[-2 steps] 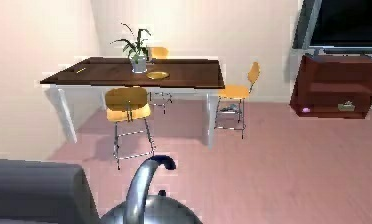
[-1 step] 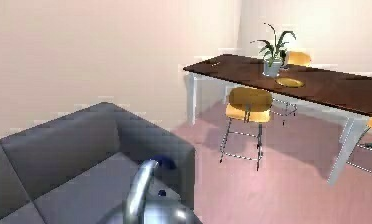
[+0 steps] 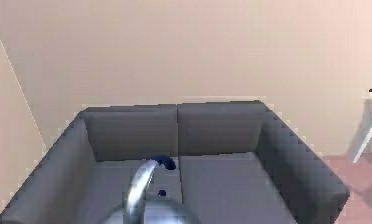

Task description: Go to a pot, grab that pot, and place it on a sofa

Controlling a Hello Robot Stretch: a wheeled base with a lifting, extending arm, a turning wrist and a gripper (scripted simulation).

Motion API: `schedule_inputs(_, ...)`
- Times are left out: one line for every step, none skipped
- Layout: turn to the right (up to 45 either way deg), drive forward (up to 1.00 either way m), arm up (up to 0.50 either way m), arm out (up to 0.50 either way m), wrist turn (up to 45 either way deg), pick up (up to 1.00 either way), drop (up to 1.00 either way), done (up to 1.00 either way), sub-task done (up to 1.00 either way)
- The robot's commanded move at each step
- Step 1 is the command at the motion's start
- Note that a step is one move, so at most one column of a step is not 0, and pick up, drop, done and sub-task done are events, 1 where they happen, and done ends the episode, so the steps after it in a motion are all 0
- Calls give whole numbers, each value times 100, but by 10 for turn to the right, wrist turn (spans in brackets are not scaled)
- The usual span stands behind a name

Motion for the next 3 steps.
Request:
schedule_inputs(-450,0,0,0,0,0,0,0,0)
schedule_inputs(-450,0,0,0,0,0,0,0,0)
schedule_inputs(-360,0,0,0,0,0,0,0,0)
